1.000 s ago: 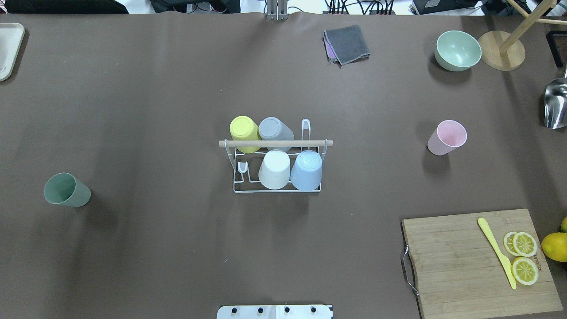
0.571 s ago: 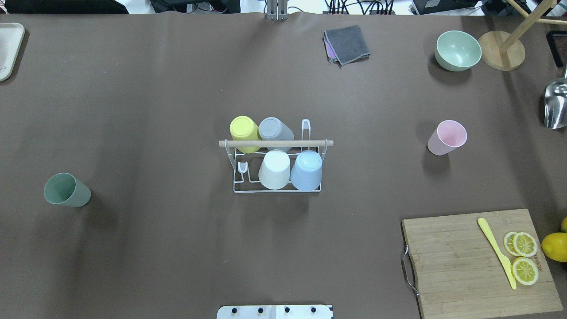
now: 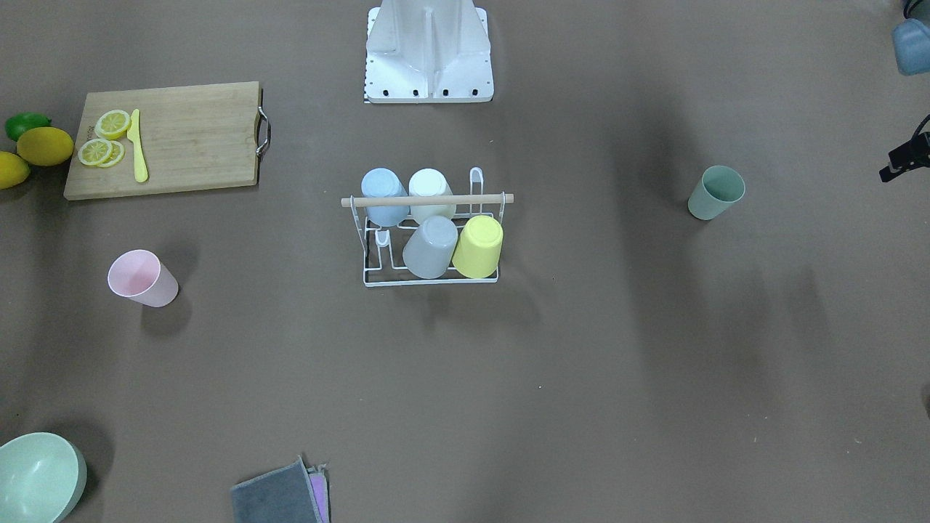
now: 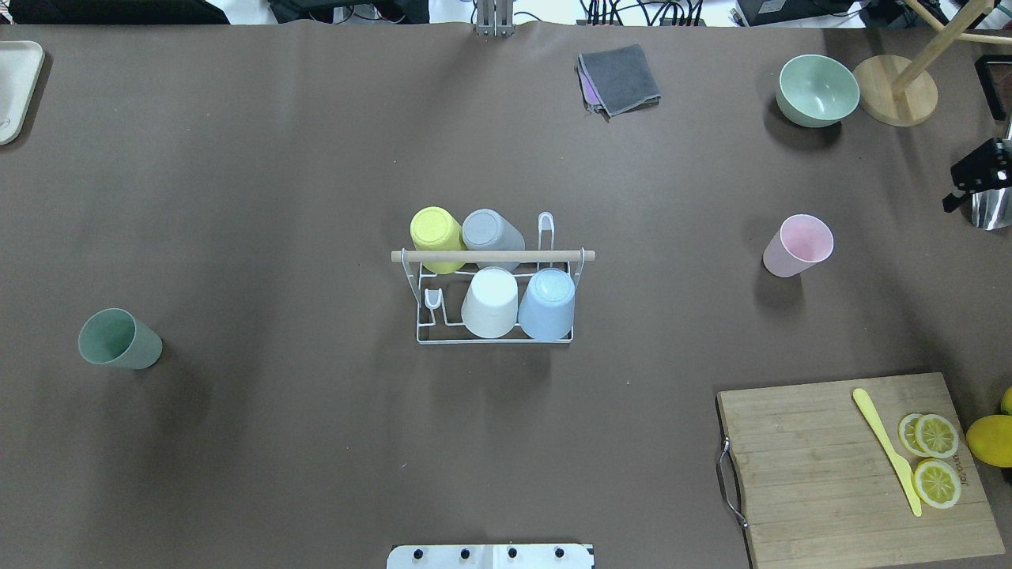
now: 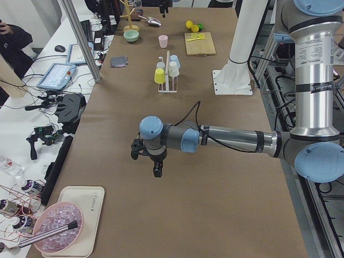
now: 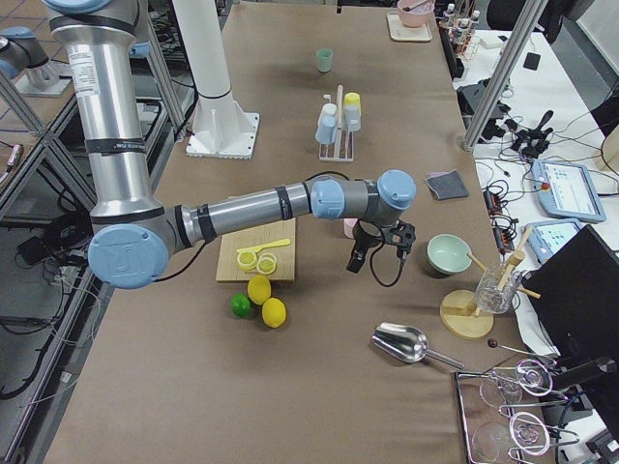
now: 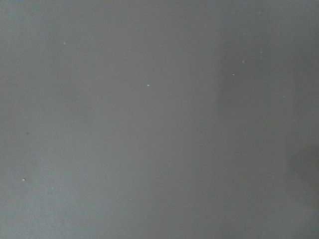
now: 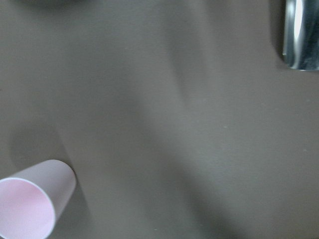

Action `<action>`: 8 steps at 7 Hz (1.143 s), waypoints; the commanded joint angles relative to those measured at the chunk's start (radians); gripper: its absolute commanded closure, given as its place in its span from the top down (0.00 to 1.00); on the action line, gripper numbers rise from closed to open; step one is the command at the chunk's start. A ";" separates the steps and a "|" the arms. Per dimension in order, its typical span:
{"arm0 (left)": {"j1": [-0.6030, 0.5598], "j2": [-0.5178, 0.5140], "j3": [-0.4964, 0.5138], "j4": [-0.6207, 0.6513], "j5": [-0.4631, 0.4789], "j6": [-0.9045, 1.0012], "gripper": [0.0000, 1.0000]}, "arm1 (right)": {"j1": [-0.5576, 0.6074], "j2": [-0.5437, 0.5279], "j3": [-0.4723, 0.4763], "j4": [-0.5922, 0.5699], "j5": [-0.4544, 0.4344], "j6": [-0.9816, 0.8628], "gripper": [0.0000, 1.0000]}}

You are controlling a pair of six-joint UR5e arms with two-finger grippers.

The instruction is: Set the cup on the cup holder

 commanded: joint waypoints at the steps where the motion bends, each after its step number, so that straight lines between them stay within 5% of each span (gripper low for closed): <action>1: -0.006 -0.083 -0.006 0.005 0.006 -0.050 0.98 | -0.110 0.160 -0.098 -0.003 -0.007 0.083 1.00; 6: -0.034 -0.321 0.106 0.016 0.011 -0.165 0.98 | -0.184 0.349 -0.331 -0.008 -0.013 0.001 1.00; 8: -0.031 -0.499 0.297 0.020 0.120 -0.208 0.98 | -0.190 0.393 -0.441 -0.018 -0.015 -0.123 0.99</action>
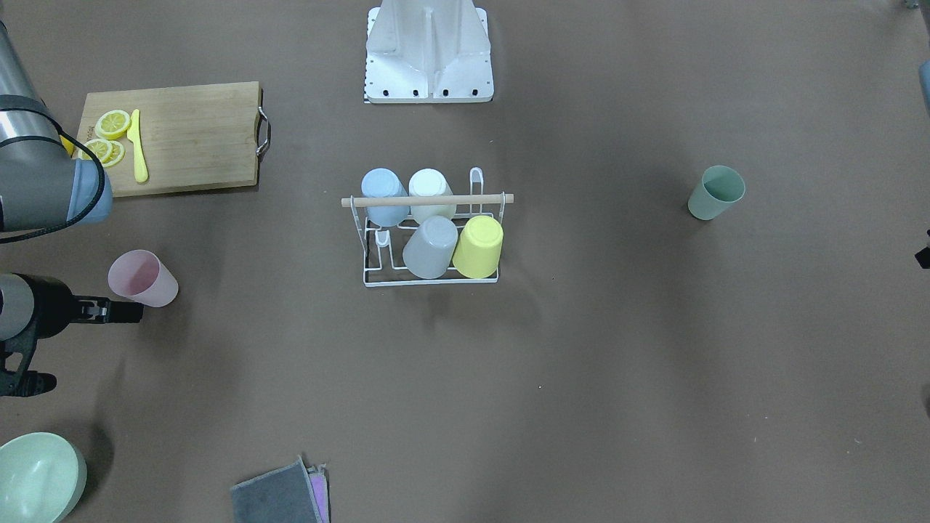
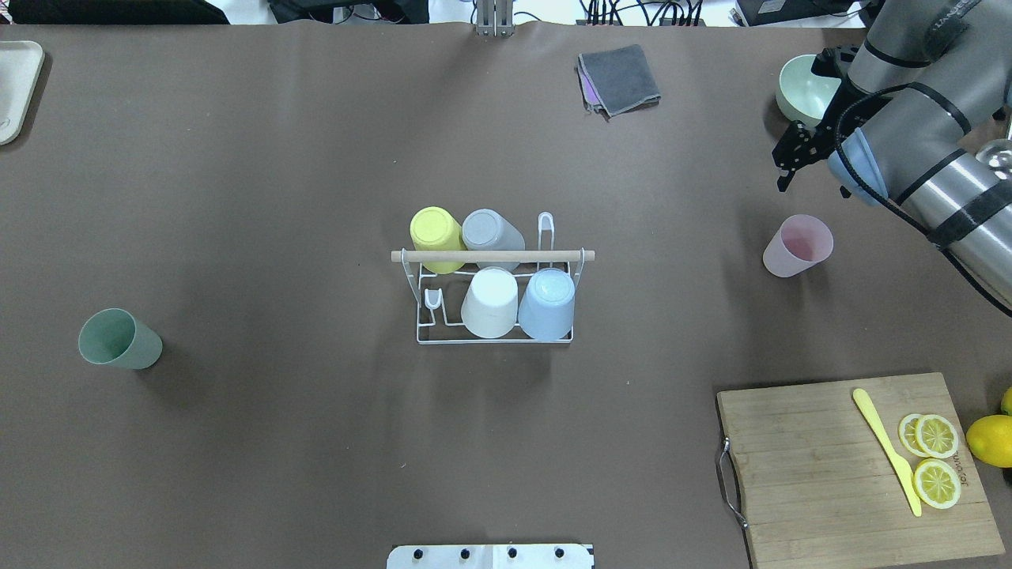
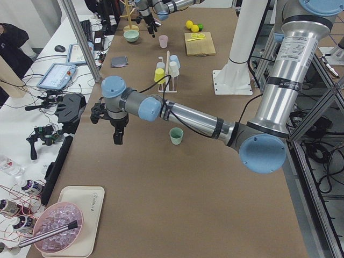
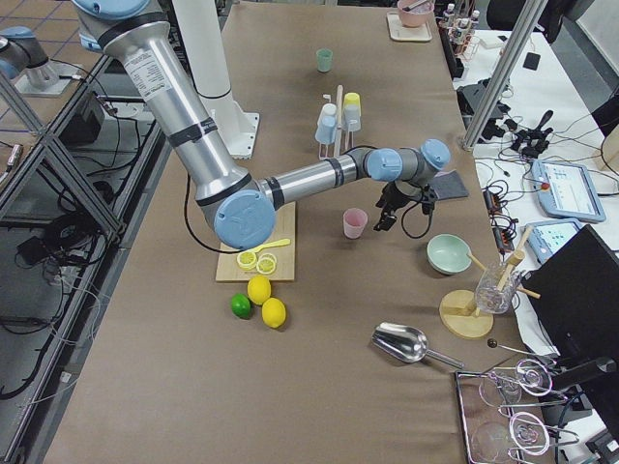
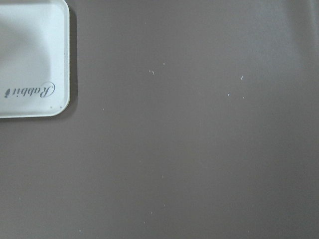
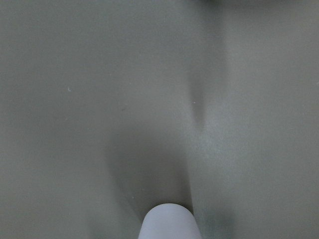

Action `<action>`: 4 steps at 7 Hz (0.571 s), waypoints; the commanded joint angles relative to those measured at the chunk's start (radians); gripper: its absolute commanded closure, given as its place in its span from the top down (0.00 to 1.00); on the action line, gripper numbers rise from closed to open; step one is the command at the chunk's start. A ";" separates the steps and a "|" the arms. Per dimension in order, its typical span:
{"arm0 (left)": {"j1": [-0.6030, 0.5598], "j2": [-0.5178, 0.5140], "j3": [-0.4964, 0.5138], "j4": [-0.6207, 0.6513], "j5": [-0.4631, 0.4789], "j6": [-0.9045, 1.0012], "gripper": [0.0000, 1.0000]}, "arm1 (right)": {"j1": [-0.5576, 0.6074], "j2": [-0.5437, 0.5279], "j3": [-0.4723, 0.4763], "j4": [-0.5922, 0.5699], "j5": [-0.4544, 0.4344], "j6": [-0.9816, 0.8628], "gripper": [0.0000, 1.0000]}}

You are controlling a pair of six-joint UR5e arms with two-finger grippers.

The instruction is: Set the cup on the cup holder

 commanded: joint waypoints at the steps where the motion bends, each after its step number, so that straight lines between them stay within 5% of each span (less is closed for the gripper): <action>1: 0.006 -0.201 0.219 0.085 0.085 -0.031 0.97 | -0.007 0.085 -0.151 -0.012 -0.003 -0.077 0.98; 4: 0.081 -0.348 0.311 0.520 0.070 0.012 0.97 | -0.009 0.151 -0.193 -0.174 -0.006 -0.182 0.96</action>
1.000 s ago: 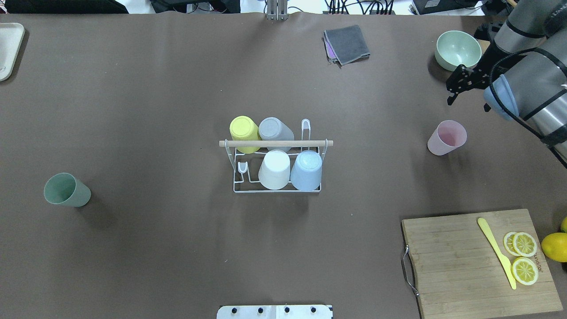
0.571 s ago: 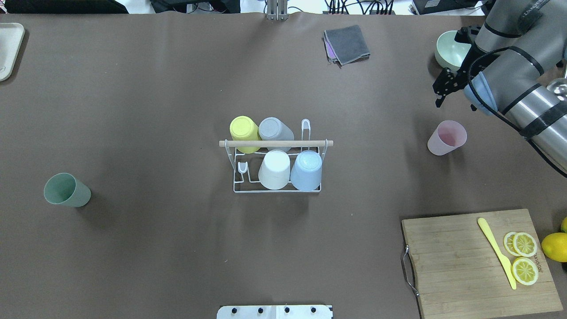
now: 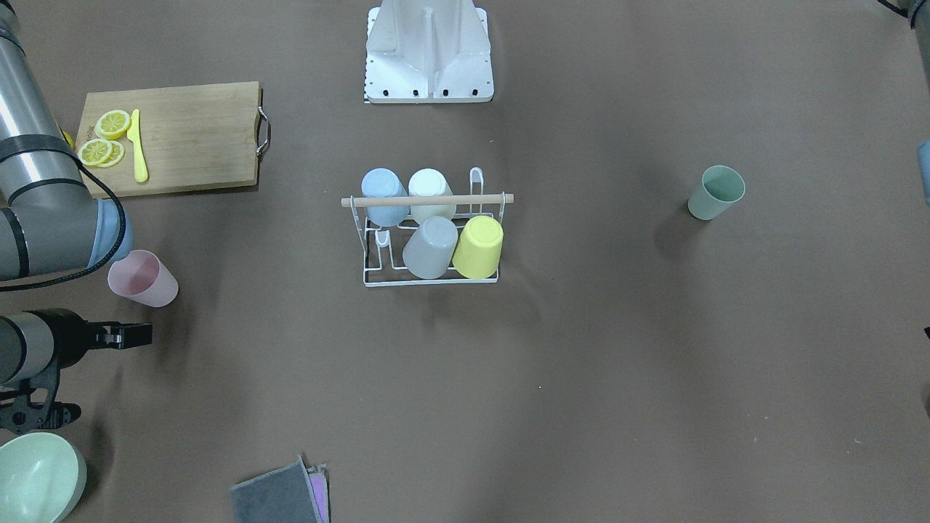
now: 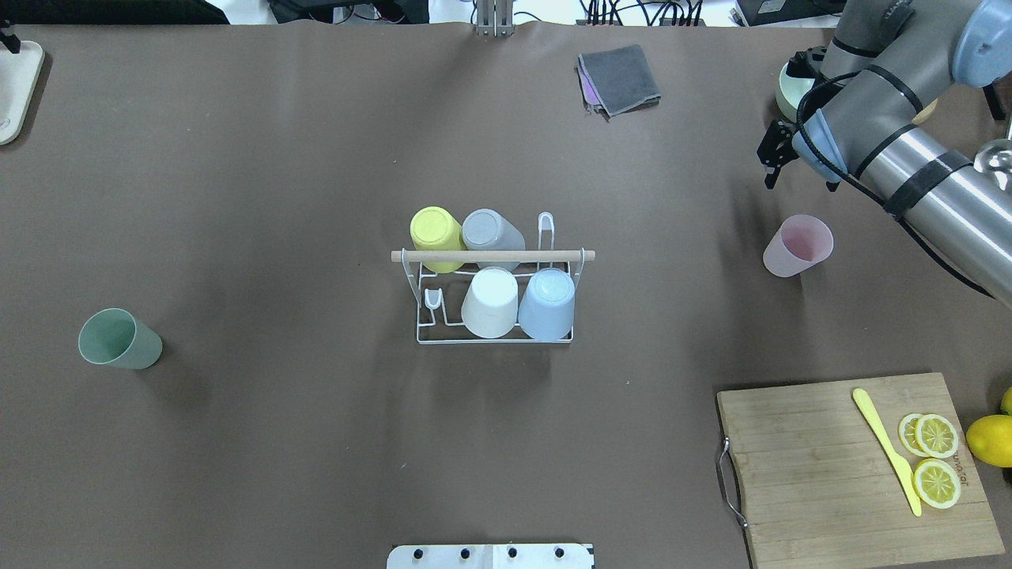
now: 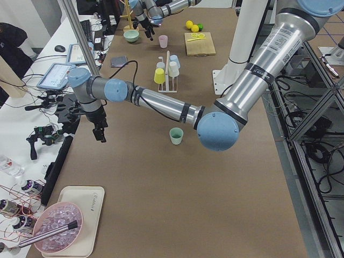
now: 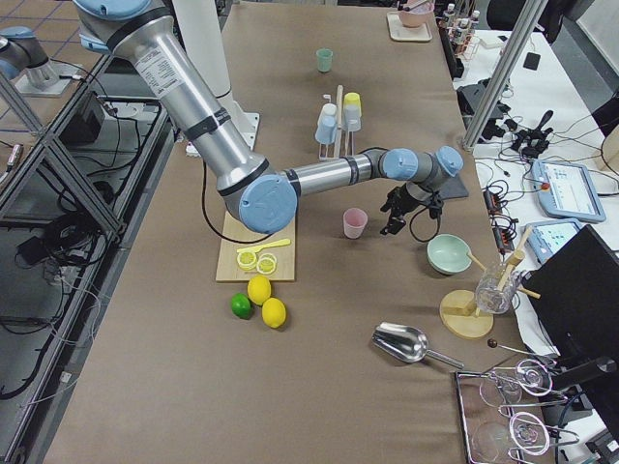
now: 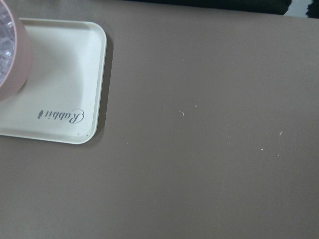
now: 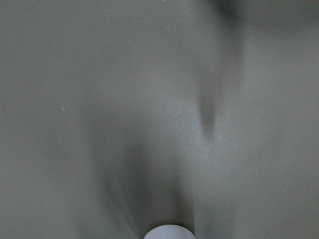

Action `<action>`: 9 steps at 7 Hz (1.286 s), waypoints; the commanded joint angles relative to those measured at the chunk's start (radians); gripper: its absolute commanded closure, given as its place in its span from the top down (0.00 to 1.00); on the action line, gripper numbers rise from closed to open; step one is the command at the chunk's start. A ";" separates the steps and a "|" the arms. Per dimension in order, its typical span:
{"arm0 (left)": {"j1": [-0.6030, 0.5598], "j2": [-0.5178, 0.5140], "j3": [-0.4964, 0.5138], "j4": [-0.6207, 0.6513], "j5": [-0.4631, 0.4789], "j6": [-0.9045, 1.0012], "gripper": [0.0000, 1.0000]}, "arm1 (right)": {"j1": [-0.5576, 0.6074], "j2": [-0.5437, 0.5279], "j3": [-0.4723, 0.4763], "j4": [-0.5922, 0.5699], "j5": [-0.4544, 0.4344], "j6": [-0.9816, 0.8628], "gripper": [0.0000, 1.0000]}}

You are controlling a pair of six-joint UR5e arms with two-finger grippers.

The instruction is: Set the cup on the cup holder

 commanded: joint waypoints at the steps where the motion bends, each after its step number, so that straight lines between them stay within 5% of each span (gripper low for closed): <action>1: 0.074 -0.058 0.018 0.277 -0.020 0.039 0.97 | 0.000 0.043 -0.013 -0.163 0.001 -0.115 0.96; 5: 0.224 -0.046 0.014 0.582 -0.077 0.324 0.97 | -0.014 0.078 -0.027 -0.320 -0.006 -0.263 0.98; 9: 0.326 -0.002 0.009 0.587 -0.111 0.415 0.98 | -0.040 0.067 -0.046 -0.334 -0.006 -0.335 0.99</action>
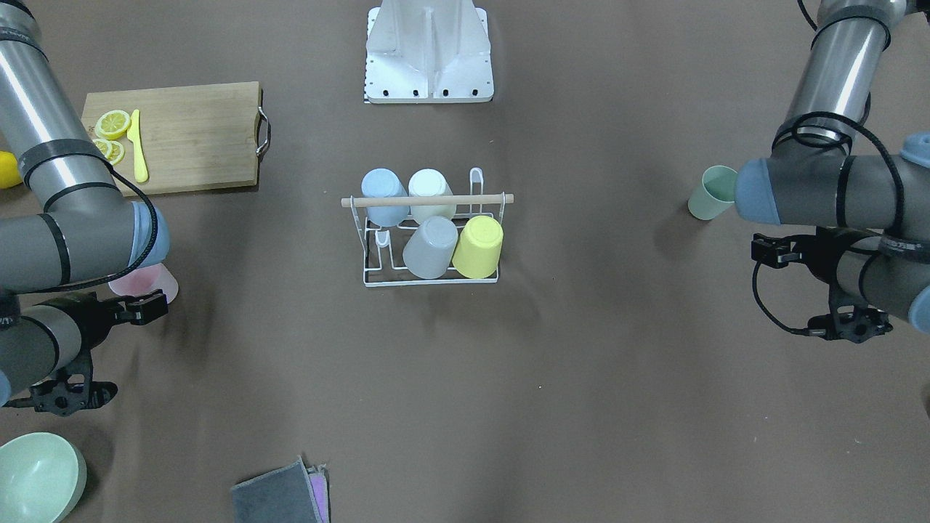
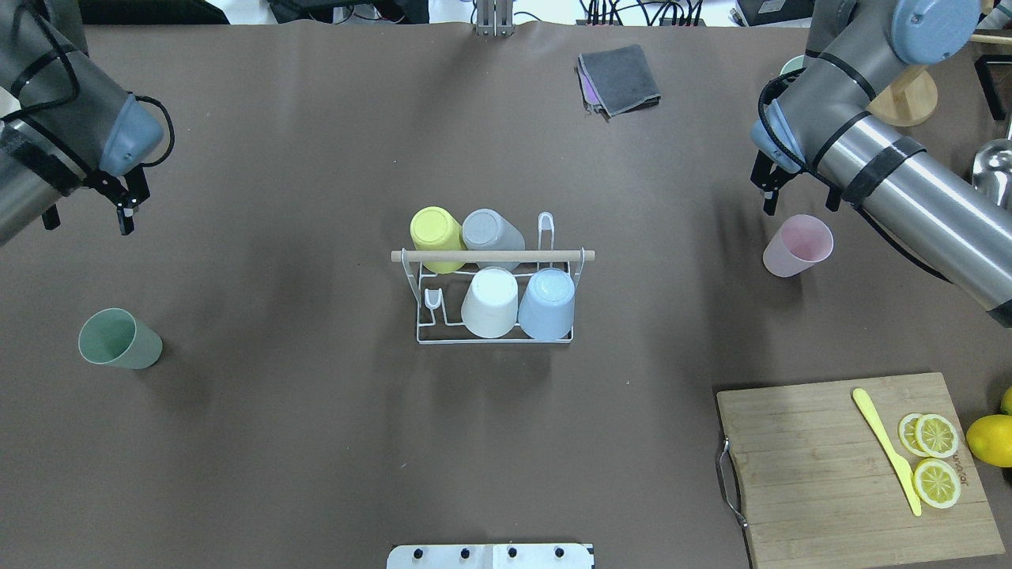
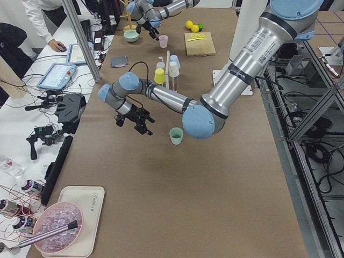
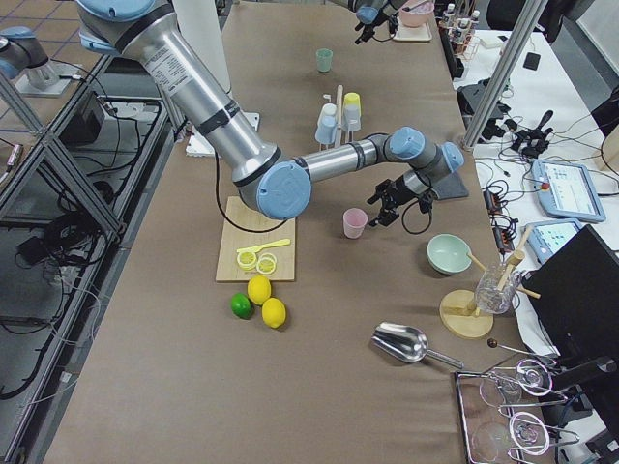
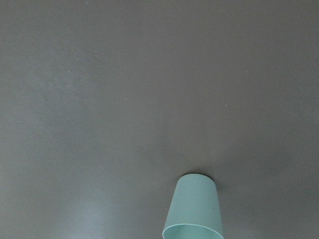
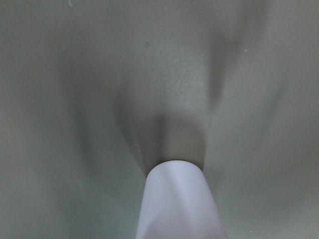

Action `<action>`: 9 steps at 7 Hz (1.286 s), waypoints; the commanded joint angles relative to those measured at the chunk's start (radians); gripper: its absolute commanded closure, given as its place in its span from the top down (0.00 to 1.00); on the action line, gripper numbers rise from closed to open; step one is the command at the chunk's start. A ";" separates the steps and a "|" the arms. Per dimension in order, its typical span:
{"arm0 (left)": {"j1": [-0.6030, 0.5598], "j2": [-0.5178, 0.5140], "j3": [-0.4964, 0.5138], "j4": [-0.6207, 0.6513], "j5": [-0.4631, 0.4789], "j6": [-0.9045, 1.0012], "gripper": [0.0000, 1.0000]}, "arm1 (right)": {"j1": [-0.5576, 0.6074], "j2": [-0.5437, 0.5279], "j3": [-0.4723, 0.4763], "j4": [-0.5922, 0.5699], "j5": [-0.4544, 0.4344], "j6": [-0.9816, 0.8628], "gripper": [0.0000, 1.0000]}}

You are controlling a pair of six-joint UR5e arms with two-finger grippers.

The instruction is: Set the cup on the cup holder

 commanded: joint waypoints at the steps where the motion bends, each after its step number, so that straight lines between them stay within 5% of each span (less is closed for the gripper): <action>1: 0.055 0.027 -0.001 0.001 -0.004 0.016 0.98 | -0.005 -0.007 -0.007 -0.001 0.000 -0.029 0.99; 9: 0.225 0.125 0.001 -0.020 -0.007 0.027 0.98 | -0.029 -0.010 -0.093 0.007 0.032 -0.046 0.98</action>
